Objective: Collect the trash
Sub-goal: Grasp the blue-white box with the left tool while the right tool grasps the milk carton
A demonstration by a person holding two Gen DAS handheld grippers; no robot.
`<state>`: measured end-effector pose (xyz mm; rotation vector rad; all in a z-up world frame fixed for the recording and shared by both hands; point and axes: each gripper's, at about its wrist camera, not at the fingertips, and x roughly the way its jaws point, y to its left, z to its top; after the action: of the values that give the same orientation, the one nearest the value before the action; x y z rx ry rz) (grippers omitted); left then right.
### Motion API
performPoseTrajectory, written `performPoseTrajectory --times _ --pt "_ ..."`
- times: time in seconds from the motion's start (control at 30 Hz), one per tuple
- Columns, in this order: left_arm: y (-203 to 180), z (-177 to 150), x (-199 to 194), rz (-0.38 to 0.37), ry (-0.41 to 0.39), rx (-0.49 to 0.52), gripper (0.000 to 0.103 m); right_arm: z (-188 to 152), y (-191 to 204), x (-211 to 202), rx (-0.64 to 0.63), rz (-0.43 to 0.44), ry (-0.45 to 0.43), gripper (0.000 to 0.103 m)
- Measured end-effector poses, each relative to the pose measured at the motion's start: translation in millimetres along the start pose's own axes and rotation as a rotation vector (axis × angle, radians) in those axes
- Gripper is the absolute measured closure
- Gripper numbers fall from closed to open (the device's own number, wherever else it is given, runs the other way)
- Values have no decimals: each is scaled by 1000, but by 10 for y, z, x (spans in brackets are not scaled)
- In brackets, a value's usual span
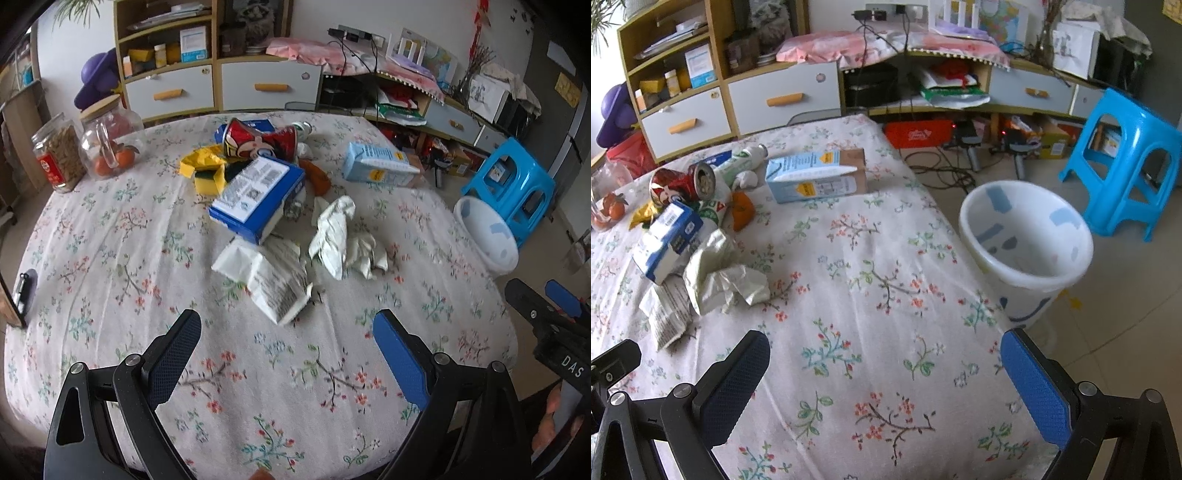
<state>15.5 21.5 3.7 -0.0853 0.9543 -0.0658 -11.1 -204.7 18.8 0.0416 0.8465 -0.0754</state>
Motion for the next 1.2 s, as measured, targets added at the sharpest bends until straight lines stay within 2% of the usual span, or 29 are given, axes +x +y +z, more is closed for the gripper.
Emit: performPoseTrajectory --times 0.17,0.3,0.4,0.53,0.6,0.67,0.8,0.9,0.97,1.2 --pt "136 318 3 -13 -11 15 7 273 -7 19 -21 24 22 1" --pt "187 579 221 -52 96 102 7 518 -14 147 -34 98 73 0" --pt "265 716 419 -66 153 112 7 708 7 318 -51 133 115 0" --pt "393 824 702 -49 166 88 7 940 33 596 -62 176 167 0" --pt "450 842 830 -71 193 65 7 1016 32 812 -46 221 229 0" --pt "502 866 952 -110 222 41 8 1031 0 965 -30 240 234 1" --pt "568 947 1093 -165 225 5 11 1051 -14 1214 -28 233 272 1" --pt "560 995 1177 -182 231 5 17 1164 37 1368 -41 225 259 1" --pt "543 1014 1233 -179 236 16 28 1234 71 1428 -45 227 248 1" --pt "525 1047 1224 -151 203 29 30 1493 353 1597 -160 205 162 1"
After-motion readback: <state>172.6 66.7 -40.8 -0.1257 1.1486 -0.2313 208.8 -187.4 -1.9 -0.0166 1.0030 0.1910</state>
